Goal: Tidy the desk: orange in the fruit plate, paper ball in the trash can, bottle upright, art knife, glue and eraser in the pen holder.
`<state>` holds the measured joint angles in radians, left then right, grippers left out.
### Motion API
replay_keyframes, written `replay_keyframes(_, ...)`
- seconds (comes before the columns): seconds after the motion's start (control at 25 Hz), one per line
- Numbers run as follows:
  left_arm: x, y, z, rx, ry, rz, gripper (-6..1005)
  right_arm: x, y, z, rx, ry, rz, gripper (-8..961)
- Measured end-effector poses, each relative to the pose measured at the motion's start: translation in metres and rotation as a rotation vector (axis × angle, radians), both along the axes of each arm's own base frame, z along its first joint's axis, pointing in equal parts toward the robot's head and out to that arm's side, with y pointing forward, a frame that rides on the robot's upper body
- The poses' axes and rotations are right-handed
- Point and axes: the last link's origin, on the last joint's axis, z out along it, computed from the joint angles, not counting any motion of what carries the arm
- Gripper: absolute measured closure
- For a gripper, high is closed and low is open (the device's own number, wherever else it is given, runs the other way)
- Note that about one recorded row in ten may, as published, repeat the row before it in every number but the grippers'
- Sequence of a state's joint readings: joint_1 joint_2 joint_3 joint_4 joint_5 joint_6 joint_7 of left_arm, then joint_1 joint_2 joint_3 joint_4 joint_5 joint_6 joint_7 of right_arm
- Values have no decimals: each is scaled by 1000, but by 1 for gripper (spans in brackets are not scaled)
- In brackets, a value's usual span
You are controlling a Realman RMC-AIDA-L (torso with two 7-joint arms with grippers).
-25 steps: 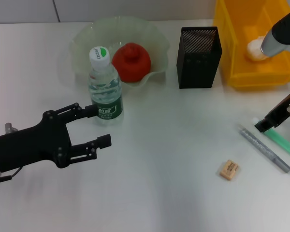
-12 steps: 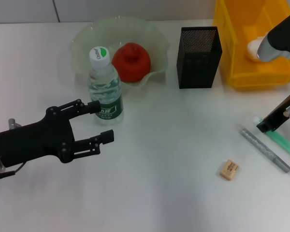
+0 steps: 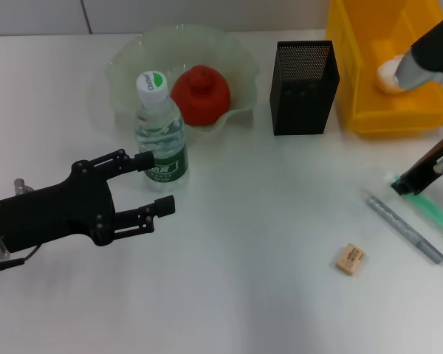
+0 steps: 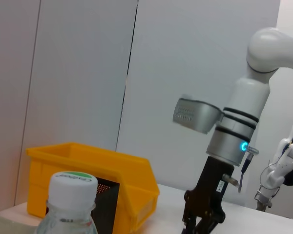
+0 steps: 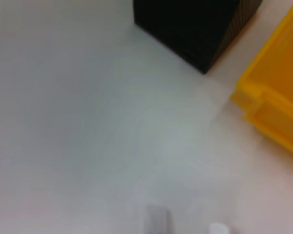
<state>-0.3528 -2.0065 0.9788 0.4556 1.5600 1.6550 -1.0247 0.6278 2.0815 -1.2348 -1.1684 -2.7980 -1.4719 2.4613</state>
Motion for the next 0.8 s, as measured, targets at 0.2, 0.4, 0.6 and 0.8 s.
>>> replay_keyframes(0.2, 0, 0, 0, 0, 0, 0, 199, -36, -2, 35, 126, 177, 104, 799)
replay_keyframes(0.4, 0, 0, 0, 1, 1, 1, 199, -61, -2, 70, 301, 373, 265, 798)
replay_keyframes(0.6, 0, 1, 0, 1, 1, 0, 199, -70, 19, 87, 549, 713, 459, 798)
replay_keyframes(0.8, 1, 2, 0, 1, 1, -4, 199, -61, 51, 72, 620, 871, 461, 794)
